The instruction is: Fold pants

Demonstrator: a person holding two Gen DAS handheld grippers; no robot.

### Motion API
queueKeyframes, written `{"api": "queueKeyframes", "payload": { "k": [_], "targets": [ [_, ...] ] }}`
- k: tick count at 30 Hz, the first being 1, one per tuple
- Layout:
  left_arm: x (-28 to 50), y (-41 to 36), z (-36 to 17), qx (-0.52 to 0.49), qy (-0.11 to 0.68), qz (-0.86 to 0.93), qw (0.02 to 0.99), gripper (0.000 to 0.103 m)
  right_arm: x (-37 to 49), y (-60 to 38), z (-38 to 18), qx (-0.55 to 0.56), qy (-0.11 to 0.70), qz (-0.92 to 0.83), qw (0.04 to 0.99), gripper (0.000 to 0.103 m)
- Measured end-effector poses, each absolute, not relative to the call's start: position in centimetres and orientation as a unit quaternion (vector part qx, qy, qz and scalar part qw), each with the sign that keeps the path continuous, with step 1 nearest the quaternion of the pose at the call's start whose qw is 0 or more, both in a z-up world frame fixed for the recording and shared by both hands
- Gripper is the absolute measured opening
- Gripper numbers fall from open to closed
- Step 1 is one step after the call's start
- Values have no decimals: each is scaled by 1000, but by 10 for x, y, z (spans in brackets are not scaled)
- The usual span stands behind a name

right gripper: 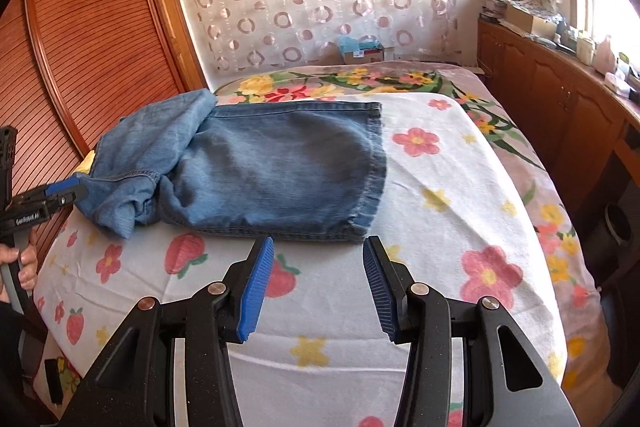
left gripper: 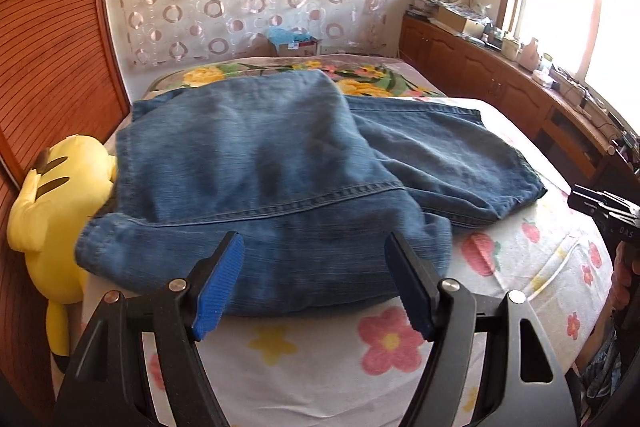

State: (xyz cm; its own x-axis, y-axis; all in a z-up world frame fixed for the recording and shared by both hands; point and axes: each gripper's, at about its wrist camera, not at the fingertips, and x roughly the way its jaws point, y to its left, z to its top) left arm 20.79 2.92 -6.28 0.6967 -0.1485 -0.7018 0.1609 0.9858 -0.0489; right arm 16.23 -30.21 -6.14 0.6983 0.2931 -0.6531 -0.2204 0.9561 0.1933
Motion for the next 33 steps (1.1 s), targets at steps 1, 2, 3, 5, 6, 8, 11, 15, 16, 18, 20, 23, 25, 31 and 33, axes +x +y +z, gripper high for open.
{"api": "queueKeyframes", "payload": {
  "k": [1, 2, 3, 5, 6, 8, 11, 15, 16, 18, 20, 23, 25, 31, 33],
  "targets": [
    [209, 24, -65, 9, 382, -87, 920, 74, 164, -305, -62, 54, 364, 140, 919, 48],
    [209, 21, -67, 9, 384, -89, 919, 74, 166, -307, -63, 59, 366, 141, 918, 48],
    [209, 18, -68, 9, 385, -91, 918, 74, 168, -309, -63, 64, 368, 142, 917, 48],
    [209, 11, -72, 11, 386, -95, 917, 74, 173, -314, -66, 72, 372, 141, 914, 48],
    [208, 9, -74, 12, 386, -95, 917, 74, 175, -315, -66, 75, 374, 140, 913, 48],
    [211, 5, -80, 12, 392, -96, 915, 74, 179, -317, -67, 77, 377, 139, 912, 48],
    [215, 2, -93, 15, 406, -93, 909, 74, 184, -317, -68, 79, 380, 141, 911, 48],
    [218, 3, -108, 19, 420, -85, 903, 74, 190, -316, -68, 75, 386, 130, 910, 48],
    [218, 3, -110, 19, 421, -84, 903, 74, 192, -316, -68, 73, 387, 128, 910, 48],
    [217, 4, -115, 16, 423, -83, 902, 74, 195, -315, -70, 70, 392, 124, 909, 48],
    [217, 5, -116, 12, 425, -85, 901, 74, 199, -315, -73, 71, 397, 123, 907, 48],
    [217, 6, -115, 12, 425, -85, 901, 74, 207, -315, -79, 78, 411, 119, 900, 48],
    [216, 5, -114, 14, 424, -84, 902, 74, 215, -316, -83, 84, 420, 116, 896, 48],
    [208, 8, -104, 16, 415, -87, 906, 74, 224, -317, -88, 99, 437, 118, 886, 44],
    [205, 10, -98, 15, 410, -87, 908, 74, 225, -318, -87, 102, 437, 121, 885, 35]
  ]
}}
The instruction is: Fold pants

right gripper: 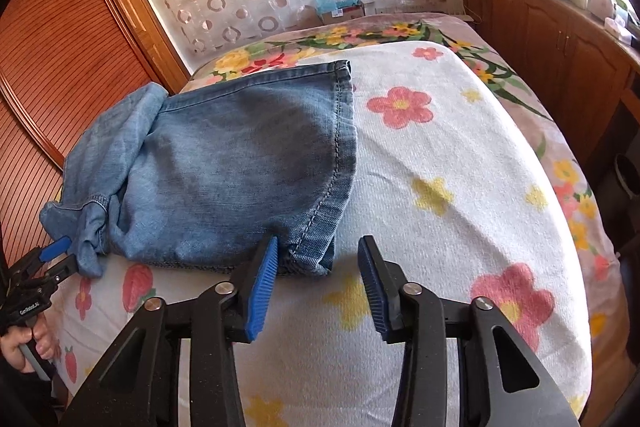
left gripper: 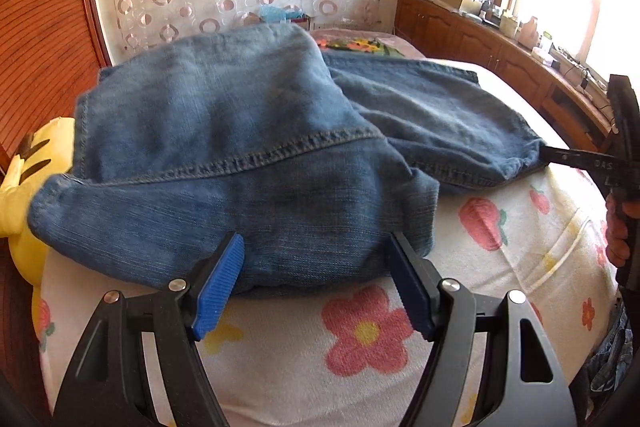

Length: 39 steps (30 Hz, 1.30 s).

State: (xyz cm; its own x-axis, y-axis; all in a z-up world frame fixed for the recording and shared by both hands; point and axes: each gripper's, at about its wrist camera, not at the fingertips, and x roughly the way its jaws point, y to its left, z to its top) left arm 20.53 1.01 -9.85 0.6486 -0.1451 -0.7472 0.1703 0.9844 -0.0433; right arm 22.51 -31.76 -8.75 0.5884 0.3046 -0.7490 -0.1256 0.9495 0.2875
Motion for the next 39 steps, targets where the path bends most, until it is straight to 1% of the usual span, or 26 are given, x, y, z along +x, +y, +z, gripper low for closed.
{"api": "queueKeyframes", "payload": {
  "k": [1, 2, 3, 8, 15, 22, 23, 25, 28, 32, 34, 36, 39],
  "targets": [
    [203, 11, -96, 15, 408, -88, 909, 74, 227, -317, -89, 105, 438, 125, 884, 31],
    [201, 13, -92, 16, 405, -88, 910, 74, 229, -316, -89, 107, 439, 129, 883, 21],
    [199, 14, -90, 16, 402, -87, 911, 74, 230, -315, -88, 109, 438, 136, 882, 16],
    [191, 26, -74, 9, 388, -84, 918, 74, 234, -306, -69, 99, 407, 138, 898, 14],
    [182, 44, -58, 4, 372, -75, 925, 74, 241, -266, -13, 79, 349, 179, 916, 14],
    [174, 66, -54, -3, 370, -58, 927, 74, 236, -171, 26, 45, 317, 292, 901, 13],
    [173, 68, -55, -3, 372, -57, 927, 74, 231, -158, 30, 45, 314, 316, 894, 8],
    [172, 71, -56, -3, 373, -54, 926, 74, 221, -135, 34, 40, 317, 358, 877, 7],
    [172, 76, -59, -7, 376, -53, 925, 74, 211, -121, 31, 16, 330, 368, 869, 8],
    [173, 75, -61, -9, 377, -52, 925, 74, 213, -131, 24, 1, 334, 340, 879, 16],
    [175, 75, -61, -10, 377, -53, 925, 74, 216, -140, 24, 8, 334, 321, 886, 22],
    [177, 73, -62, -10, 377, -55, 925, 74, 223, -150, 20, 18, 335, 307, 890, 33],
    [180, 68, -63, -9, 377, -59, 924, 74, 222, -154, 22, 29, 334, 299, 893, 36]
  ]
}}
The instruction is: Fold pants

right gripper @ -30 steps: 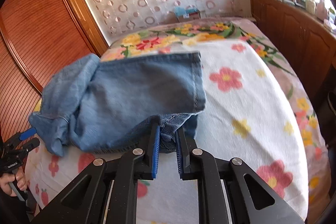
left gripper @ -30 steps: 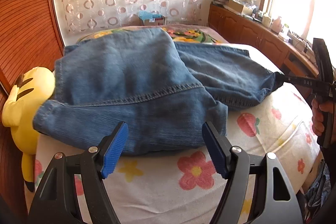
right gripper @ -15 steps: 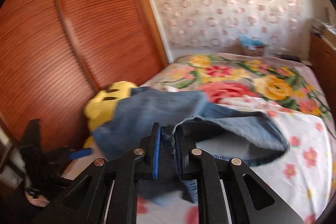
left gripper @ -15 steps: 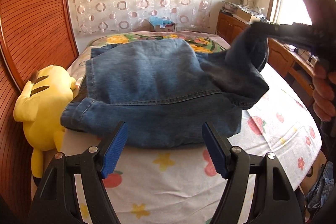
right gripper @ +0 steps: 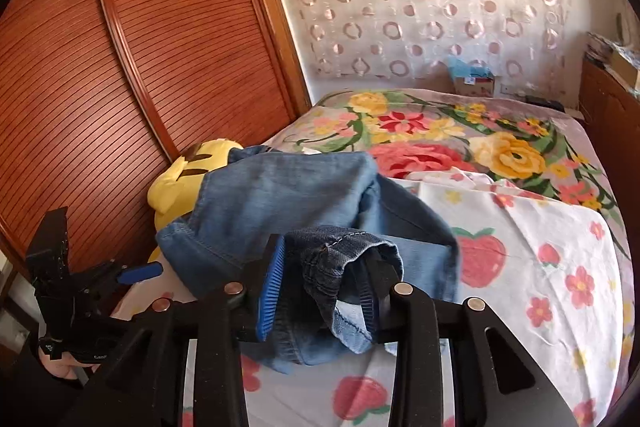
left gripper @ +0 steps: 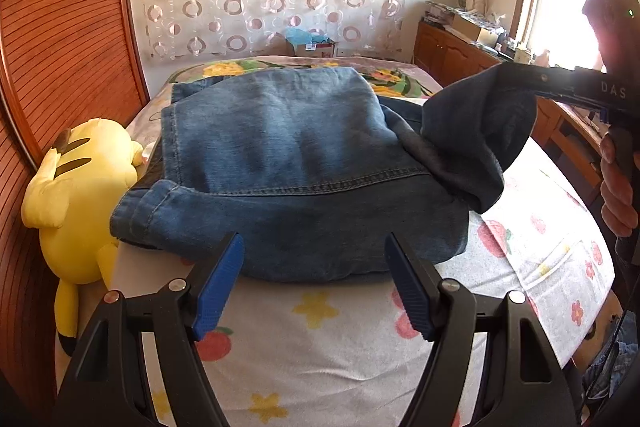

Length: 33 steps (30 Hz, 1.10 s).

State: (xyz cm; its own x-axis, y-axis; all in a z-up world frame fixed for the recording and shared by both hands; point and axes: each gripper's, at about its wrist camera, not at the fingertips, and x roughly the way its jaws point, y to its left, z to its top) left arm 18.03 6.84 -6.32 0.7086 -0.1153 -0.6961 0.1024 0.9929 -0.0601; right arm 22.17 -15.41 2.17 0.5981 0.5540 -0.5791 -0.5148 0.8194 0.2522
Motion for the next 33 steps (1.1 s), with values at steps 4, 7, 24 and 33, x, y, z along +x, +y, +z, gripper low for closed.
{"api": "queueKeyframes", "payload": {
  "k": [4, 7, 24, 33],
  "targets": [
    [184, 58, -63, -2, 378, -65, 924, 74, 208, -169, 24, 41, 319, 309, 895, 37],
    [186, 49, -63, 1, 379, -72, 923, 74, 194, -173, 27, 41, 307, 318, 896, 37],
    [179, 10, -40, 22, 353, -114, 928, 74, 220, -171, -68, 41, 418, 221, 880, 44],
    [180, -16, -27, 33, 342, -143, 928, 74, 220, -142, -84, 28, 448, 225, 865, 44]
  ]
}}
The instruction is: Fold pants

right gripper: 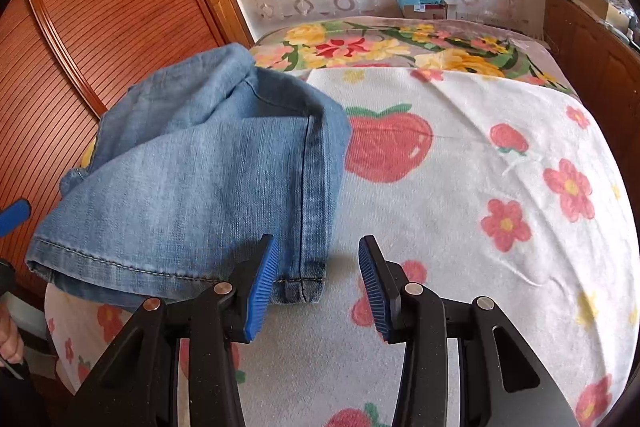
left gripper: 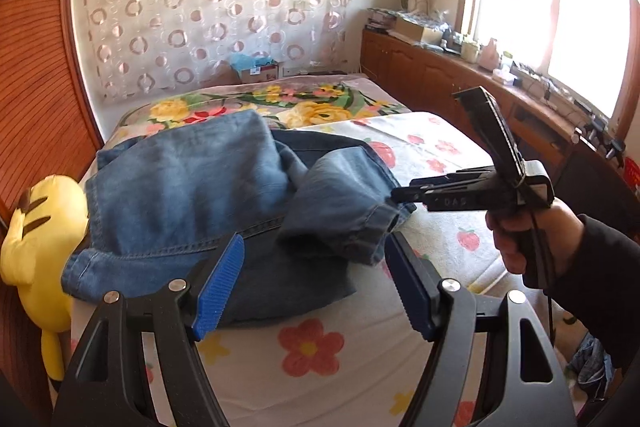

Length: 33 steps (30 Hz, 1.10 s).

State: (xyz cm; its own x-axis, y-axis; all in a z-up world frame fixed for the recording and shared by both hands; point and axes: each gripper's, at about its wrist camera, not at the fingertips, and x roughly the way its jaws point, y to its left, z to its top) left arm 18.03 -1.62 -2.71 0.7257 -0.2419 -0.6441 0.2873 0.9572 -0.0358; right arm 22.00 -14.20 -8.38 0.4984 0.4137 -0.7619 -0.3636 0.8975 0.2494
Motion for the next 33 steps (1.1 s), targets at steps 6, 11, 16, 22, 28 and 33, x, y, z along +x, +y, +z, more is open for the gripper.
{"api": "queueKeyframes", "payload": {
  "k": [6, 11, 16, 22, 28, 33],
  "targets": [
    [201, -28, -42, 46, 354, -134, 924, 73, 214, -142, -84, 11, 442, 231, 867, 43],
    [209, -33, -48, 47, 358, -143, 921, 57, 205, -146, -84, 0, 441, 245, 864, 15],
    [209, -35, -44, 52, 342, -153, 926, 23, 211, -178, -70, 24, 411, 255, 875, 12],
    [211, -26, -31, 56, 340, -162, 925, 15, 225, -190, -14, 34, 353, 255, 900, 11],
    [205, 10, -5, 20, 321, -163, 933, 14, 246, -162, 37, 12, 310, 291, 905, 11],
    [198, 44, 8, -4, 310, -146, 940, 14, 260, -107, 65, -17, 287, 338, 896, 11]
  ]
}}
